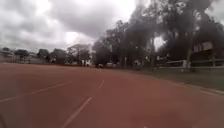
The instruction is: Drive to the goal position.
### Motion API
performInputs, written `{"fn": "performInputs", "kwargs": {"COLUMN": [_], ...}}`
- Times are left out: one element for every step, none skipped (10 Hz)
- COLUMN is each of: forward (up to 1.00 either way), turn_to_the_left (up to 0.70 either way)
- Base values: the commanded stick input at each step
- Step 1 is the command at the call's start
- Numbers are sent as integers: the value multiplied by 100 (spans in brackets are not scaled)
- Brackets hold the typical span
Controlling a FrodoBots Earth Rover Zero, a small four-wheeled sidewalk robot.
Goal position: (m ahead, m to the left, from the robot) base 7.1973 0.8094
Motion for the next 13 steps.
{"fn": "performInputs", "kwargs": {"forward": [70, 70, 70, 70, 70, 70, 70, 70, 70, 70, 70, 70, 70], "turn_to_the_left": [-35, -35, -35, -28, -10, 0, 0, 0, 0, 0, 0, 0, 0]}}
